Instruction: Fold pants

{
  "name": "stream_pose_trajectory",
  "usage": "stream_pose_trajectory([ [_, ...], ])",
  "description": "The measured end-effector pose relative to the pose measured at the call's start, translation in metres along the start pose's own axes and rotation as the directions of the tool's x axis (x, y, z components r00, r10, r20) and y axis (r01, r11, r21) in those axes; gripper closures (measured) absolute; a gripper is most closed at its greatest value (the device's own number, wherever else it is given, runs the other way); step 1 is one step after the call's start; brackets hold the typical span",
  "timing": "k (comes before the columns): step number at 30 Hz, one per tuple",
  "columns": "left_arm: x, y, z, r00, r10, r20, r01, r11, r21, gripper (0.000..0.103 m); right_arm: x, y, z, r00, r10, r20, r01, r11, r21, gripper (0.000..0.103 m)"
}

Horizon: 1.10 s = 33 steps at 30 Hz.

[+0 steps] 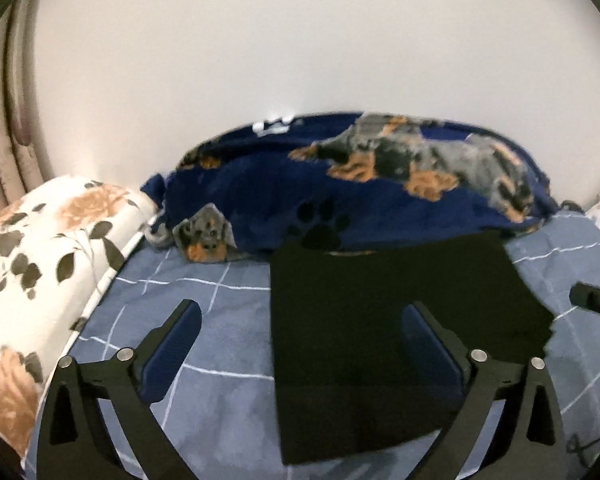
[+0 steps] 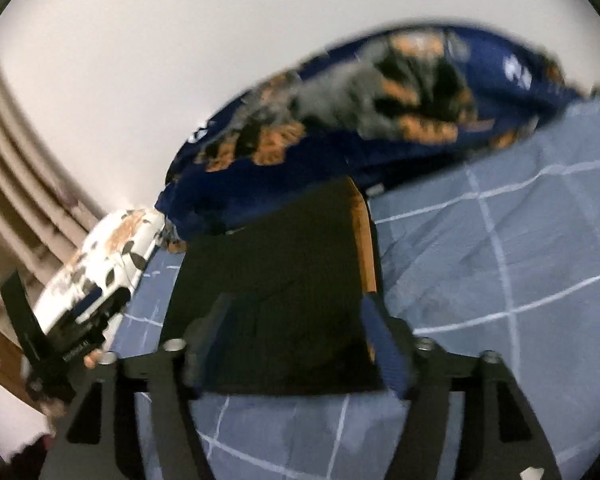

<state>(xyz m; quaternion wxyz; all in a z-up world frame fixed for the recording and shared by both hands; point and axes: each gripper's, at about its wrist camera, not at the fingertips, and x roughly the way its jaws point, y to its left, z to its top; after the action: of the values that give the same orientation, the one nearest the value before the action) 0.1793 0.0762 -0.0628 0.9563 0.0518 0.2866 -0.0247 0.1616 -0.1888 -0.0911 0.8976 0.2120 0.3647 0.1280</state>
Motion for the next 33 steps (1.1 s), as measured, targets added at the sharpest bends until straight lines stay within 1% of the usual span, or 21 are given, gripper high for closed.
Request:
stream_pose_trajectory([
  [1,-0.01,-0.003,0.0,1.0,0.004,0.016,-0.004,1.0,-0.001,0.0,-0.01,0.001,-0.004,1.0,0.008,0.004,-0.008,1.0,-0.001,0.031],
  [3,-0.023,-0.01,0.001,1.0,-0.003,0.02,0.003,1.0,0.001,0.0,-0.022,0.011,-0.011,1.0,0.013,0.003,-0.013,1.0,0.001,0.03],
  [5,-0.038,-0.015,0.003,1.0,-0.005,0.026,0.005,1.0,-0.003,0.0,-0.032,0.017,-0.016,1.0,0.016,-0.003,-0.016,1.0,-0.005,0.029],
  [6,-0.044,-0.017,0.003,0.999,0.0,0.032,0.0,1.0,-0.006,0.0,-0.034,0.026,-0.02,1.0,0.016,-0.007,-0.016,1.0,-0.019,0.029],
  [12,-0.083,-0.025,0.009,0.996,0.005,0.084,-0.005,1.0,-0.005,0.0,-0.058,0.051,-0.032,1.0,0.023,0.006,-0.023,0.998,-0.061,0.027],
  [17,-0.11,-0.029,0.012,0.993,-0.03,0.111,0.031,1.0,-0.004,0.0,-0.078,0.064,-0.033,0.999,0.031,0.031,-0.029,0.996,-0.085,0.022],
  [22,-0.128,-0.031,0.013,0.991,-0.069,0.117,0.072,0.997,-0.016,0.0,-0.091,0.067,-0.035,0.998,0.039,0.044,-0.035,0.997,-0.075,0.021],
  [26,-0.143,-0.032,0.013,0.986,-0.075,0.146,0.079,0.997,-0.021,0.0,-0.099,0.069,-0.037,0.998,0.033,0.049,-0.029,0.996,-0.081,0.019],
  [29,-0.147,-0.035,0.012,0.987,-0.084,0.139,0.086,0.996,-0.008,0.0,-0.103,0.07,-0.039,0.998,0.032,0.053,-0.027,0.996,-0.084,0.017],
  [33,-0.149,-0.038,0.011,0.984,-0.129,0.12,0.129,0.992,0.0,0.0,-0.107,0.071,-0.041,0.998,0.033,0.055,-0.028,0.996,-0.089,0.016],
])
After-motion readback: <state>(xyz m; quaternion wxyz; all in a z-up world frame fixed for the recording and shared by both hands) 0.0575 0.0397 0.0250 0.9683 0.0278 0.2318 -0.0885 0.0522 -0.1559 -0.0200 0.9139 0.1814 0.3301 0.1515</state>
